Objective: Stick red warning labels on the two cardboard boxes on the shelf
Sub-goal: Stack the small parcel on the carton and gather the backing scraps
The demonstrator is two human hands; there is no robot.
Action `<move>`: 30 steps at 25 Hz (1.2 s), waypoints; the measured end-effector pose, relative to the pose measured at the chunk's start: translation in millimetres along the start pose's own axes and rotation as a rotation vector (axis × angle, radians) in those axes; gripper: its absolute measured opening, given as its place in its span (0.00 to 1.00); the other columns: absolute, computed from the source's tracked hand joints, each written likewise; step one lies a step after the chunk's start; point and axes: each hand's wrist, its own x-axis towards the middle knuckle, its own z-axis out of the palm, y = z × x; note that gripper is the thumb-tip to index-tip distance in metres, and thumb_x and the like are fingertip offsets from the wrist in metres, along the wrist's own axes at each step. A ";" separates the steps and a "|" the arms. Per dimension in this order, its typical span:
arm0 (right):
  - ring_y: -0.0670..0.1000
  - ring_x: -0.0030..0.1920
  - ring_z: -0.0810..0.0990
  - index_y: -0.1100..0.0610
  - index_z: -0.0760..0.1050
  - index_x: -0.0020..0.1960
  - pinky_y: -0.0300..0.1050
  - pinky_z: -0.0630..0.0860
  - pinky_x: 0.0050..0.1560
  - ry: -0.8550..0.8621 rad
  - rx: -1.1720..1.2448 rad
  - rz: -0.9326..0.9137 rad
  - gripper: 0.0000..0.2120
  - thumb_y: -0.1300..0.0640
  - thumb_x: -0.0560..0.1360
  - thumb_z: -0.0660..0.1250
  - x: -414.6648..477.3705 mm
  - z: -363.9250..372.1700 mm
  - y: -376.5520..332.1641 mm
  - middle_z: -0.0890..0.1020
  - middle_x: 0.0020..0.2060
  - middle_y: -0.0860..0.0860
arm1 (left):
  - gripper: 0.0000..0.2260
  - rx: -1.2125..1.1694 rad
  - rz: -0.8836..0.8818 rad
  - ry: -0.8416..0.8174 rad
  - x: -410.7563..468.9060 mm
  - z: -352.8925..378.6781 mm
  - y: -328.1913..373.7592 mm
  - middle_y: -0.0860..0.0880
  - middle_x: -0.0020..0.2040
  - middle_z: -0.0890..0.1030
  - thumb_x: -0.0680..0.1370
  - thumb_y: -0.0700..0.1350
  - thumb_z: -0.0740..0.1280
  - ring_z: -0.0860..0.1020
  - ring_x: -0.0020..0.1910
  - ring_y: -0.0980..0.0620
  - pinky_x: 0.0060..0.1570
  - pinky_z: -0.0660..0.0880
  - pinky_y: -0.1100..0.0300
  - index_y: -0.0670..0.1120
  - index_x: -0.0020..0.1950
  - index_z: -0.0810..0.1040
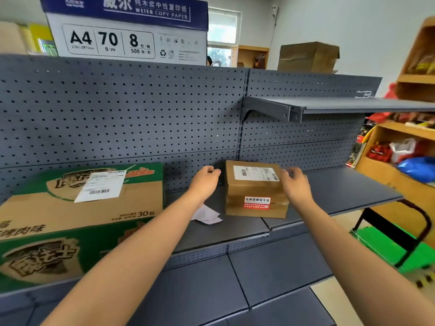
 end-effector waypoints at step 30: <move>0.57 0.59 0.77 0.43 0.78 0.58 0.67 0.79 0.60 -0.323 0.441 -0.083 0.14 0.40 0.80 0.58 -152.0 124.7 -201.9 0.79 0.56 0.48 | 0.16 -0.322 0.099 0.242 -108.3 -250.3 -10.5 0.53 0.63 0.81 0.85 0.56 0.58 0.77 0.65 0.51 0.67 0.73 0.47 0.53 0.69 0.76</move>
